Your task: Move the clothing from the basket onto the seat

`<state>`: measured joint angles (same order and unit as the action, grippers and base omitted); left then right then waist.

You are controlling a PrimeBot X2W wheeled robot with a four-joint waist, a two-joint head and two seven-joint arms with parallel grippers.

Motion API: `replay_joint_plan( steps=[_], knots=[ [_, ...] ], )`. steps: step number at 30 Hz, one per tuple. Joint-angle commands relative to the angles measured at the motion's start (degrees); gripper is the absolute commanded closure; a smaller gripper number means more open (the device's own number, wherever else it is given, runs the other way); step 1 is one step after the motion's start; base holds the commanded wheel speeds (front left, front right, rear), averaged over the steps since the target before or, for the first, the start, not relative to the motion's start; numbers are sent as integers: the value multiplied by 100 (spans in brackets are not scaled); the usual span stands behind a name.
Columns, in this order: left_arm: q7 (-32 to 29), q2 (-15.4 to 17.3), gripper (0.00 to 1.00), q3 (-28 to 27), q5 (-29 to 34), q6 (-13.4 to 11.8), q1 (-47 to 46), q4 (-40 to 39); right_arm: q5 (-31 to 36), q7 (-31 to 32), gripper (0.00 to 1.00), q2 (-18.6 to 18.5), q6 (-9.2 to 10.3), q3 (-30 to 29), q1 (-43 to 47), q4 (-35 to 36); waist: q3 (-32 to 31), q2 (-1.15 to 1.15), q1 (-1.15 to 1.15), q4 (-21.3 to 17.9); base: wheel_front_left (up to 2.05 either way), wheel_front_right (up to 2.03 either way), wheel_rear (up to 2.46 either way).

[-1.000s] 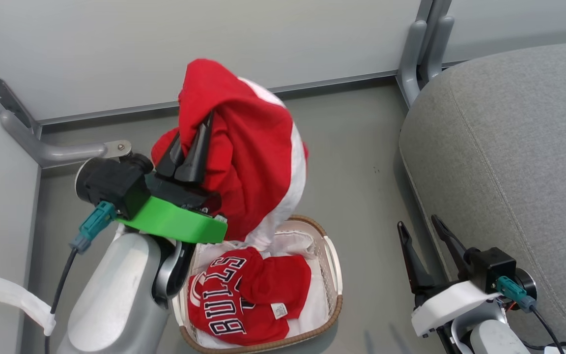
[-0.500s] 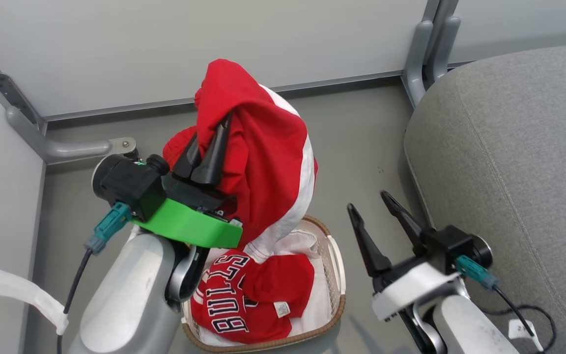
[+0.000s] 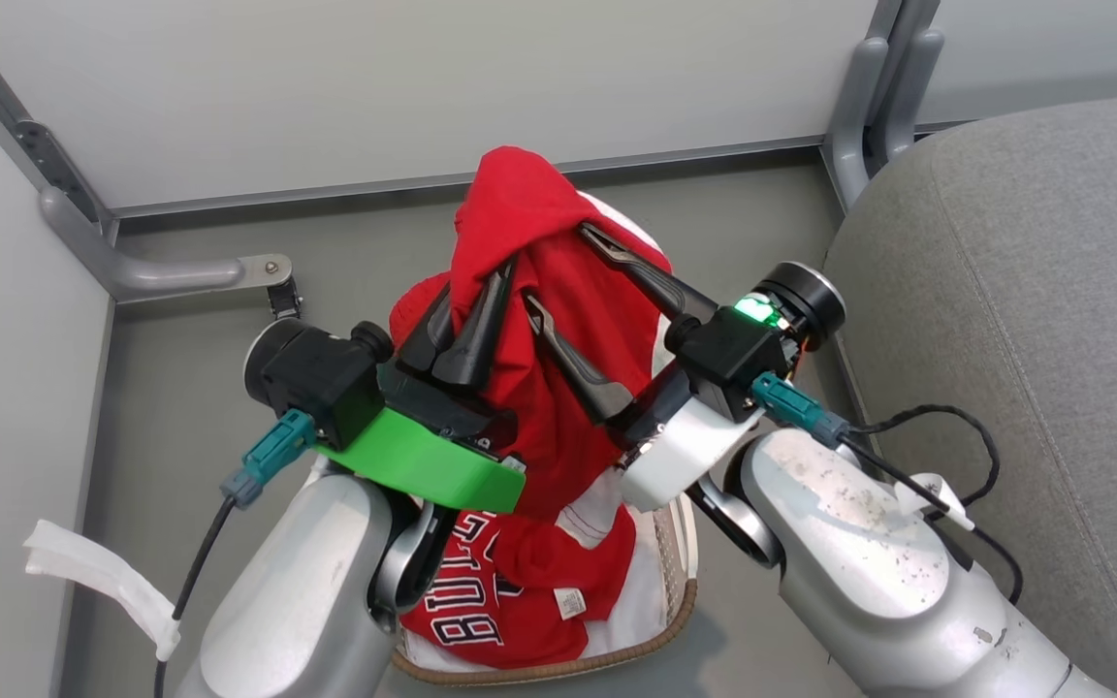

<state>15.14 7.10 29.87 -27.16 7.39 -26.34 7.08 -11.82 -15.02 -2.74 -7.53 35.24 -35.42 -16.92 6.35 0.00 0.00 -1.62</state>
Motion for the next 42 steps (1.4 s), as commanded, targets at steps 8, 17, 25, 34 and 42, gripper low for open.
replay_joint_plan(
  steps=[8, 17, 25, 34, 42],
  knots=[
    [1, -32, 100, 159, -52, 16, -2, -54, 56, -18, 0, -28, 8, 70, 10, -506, -18, 0, 0, 96, 0, 0, 0],
    [1, -57, 100, 462, -152, 16, -118, -94, -165, -18, 0, -31, 8, 236, -49, -1133, 9, 0, 0, 239, 0, 0, 0],
    [1, -75, 100, 545, -269, 16, -127, -82, -505, -18, 54, -29, 8, 271, -36, -1527, 40, 0, 0, 379, 0, 0, 0],
    [0, 0, 100, 447, -152, 16, 0, 47, -761, -18, 100, -32, 8, 32, 87, -1270, 102, 0, 0, 300, 0, 0, 0],
    [-1, 14, 0, 156, 155, 16, 167, 215, -855, -18, 100, -29, 8, -570, 357, -947, 149, 0, 0, -59, 0, 0, 0]
  ],
)
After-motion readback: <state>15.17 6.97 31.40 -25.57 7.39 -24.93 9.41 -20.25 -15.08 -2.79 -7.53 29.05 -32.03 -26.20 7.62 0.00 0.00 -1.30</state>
